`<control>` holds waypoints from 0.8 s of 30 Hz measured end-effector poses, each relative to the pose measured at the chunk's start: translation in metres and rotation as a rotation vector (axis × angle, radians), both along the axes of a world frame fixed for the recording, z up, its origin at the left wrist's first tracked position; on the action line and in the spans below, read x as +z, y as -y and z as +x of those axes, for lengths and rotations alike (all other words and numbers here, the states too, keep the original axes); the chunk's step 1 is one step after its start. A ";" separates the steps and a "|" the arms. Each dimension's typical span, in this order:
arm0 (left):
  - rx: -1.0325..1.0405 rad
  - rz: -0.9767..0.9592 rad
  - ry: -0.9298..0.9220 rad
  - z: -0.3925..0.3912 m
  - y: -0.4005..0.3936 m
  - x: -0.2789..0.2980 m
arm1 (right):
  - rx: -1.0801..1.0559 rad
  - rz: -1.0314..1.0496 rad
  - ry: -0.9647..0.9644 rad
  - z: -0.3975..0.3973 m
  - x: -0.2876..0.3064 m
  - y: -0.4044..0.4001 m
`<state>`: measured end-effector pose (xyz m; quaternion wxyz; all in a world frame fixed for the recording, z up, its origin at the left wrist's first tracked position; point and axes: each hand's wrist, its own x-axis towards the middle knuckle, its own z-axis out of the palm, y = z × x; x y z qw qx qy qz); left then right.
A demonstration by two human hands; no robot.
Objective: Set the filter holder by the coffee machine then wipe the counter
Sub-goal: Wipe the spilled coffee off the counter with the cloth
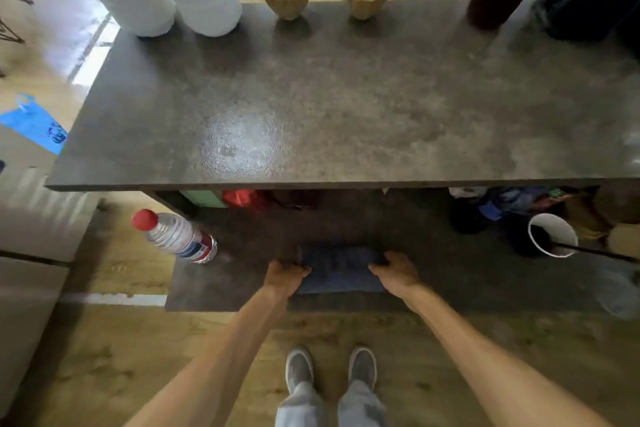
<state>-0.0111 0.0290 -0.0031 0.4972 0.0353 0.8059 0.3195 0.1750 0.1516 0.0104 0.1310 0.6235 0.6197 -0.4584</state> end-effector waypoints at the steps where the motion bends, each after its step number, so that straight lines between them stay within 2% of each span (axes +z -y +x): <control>1: -0.065 -0.020 -0.072 0.001 0.003 -0.005 | 0.013 0.013 0.014 0.002 -0.004 0.003; 5: -0.443 -0.050 -0.560 0.011 0.018 -0.014 | 0.061 0.313 0.022 0.010 -0.002 0.018; 8: -0.795 0.215 -0.873 0.038 0.035 -0.022 | 0.404 0.577 -0.031 0.011 -0.006 0.044; 10: -1.046 0.252 -0.894 0.052 0.046 -0.027 | 0.657 0.622 -0.029 0.011 -0.018 0.064; 12: -1.162 0.198 -0.871 0.054 0.052 -0.034 | 0.731 0.557 0.017 0.011 -0.033 0.073; 15: -1.193 0.130 -0.836 0.053 0.050 -0.027 | 0.742 0.521 0.091 0.009 -0.044 0.077; 19: -1.227 0.134 -0.820 0.061 0.046 -0.018 | 0.704 0.509 0.070 0.012 -0.044 0.082; 20: -1.242 0.142 -0.865 0.062 0.049 -0.026 | 0.722 0.498 0.074 0.015 -0.045 0.084; 23: -1.230 0.090 -0.816 0.059 0.044 -0.015 | 0.743 0.493 0.037 0.010 -0.036 0.078; 24: -1.218 0.106 -0.858 0.059 0.039 -0.011 | 0.745 0.483 0.033 0.008 -0.028 0.075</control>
